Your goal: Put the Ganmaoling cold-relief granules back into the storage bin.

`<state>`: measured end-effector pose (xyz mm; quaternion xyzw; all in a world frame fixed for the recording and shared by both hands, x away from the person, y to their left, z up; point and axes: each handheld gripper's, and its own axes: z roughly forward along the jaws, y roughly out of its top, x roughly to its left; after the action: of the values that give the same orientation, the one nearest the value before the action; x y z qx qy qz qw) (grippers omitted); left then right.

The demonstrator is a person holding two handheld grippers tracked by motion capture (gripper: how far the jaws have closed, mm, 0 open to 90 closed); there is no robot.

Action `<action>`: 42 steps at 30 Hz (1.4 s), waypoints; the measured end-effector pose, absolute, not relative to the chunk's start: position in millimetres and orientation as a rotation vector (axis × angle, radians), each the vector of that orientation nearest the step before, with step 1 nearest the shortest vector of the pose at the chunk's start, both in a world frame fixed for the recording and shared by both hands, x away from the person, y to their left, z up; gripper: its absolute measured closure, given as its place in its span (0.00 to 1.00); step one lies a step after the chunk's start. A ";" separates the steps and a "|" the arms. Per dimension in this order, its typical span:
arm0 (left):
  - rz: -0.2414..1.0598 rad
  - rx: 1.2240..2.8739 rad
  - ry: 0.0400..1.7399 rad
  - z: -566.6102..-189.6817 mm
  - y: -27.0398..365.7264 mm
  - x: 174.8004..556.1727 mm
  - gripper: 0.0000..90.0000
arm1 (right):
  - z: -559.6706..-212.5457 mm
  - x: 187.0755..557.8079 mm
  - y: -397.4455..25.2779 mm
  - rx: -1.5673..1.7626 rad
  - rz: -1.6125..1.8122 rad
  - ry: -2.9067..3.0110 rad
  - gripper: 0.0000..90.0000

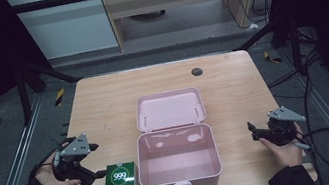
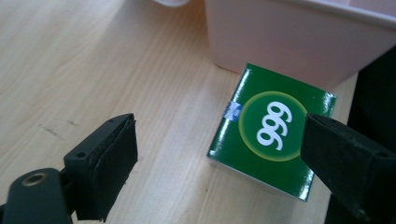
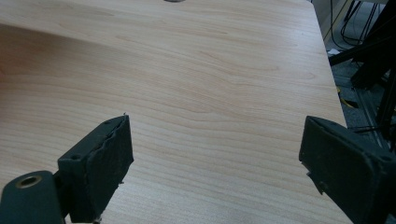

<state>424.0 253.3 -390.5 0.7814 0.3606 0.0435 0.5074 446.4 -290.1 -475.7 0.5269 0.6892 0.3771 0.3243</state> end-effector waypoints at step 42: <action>-0.005 1.909 0.898 -435.9 193.9 400.9 0.05 | -480.9 449.2 -287.9 1.391 0.971 1.868 0.06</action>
<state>400.9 193.9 -435.9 0.7870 0.3702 -0.0020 0.4935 449.2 -287.9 -480.9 0.5252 0.7052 0.3667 0.3040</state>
